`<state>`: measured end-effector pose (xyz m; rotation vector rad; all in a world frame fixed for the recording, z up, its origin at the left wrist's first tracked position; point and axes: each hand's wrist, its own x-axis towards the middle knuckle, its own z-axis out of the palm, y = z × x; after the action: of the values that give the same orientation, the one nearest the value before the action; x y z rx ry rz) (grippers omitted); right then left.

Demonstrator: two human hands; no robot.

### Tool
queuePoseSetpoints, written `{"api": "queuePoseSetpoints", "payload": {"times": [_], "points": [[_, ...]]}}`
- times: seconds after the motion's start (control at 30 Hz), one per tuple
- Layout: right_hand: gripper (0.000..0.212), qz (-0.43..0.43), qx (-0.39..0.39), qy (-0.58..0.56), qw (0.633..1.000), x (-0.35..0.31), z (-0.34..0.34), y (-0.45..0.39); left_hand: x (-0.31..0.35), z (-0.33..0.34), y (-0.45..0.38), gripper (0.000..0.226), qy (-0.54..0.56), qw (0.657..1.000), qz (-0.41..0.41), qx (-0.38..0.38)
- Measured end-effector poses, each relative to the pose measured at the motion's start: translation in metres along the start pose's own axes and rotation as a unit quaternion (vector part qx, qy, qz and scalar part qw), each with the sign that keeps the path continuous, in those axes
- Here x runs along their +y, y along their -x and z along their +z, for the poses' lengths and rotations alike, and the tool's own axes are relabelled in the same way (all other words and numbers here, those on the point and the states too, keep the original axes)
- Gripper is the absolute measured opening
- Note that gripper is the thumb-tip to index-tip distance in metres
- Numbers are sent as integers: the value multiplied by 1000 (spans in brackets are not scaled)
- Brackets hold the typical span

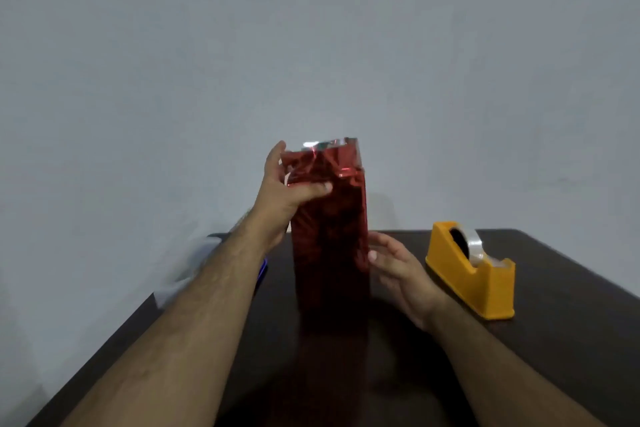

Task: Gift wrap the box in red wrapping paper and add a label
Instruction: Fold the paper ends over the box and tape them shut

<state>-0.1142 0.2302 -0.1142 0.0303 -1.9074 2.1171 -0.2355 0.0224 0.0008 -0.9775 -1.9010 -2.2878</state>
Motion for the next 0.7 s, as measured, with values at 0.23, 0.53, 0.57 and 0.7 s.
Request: {"api": "queuePoseSetpoints", "payload": {"times": [0.23, 0.53, 0.57, 0.7], "points": [[106, -278, 61, 244, 927, -106, 34, -33, -10, 16, -8, 154, -53, 996, 15, -68], [10, -284, 69, 474, 831, -164, 63, -66, -17, 23, -14, 155, -40, 995, -2, -90], [12, -278, 74, 469, 835, -167, 65, -64, -17, 25, -14, 154, -33, 995, -2, -90], [15, -247, 126, 445, 852, -172, 67, -57, -17, 36, -10, 156, -24, 997, 4, -66]]}}
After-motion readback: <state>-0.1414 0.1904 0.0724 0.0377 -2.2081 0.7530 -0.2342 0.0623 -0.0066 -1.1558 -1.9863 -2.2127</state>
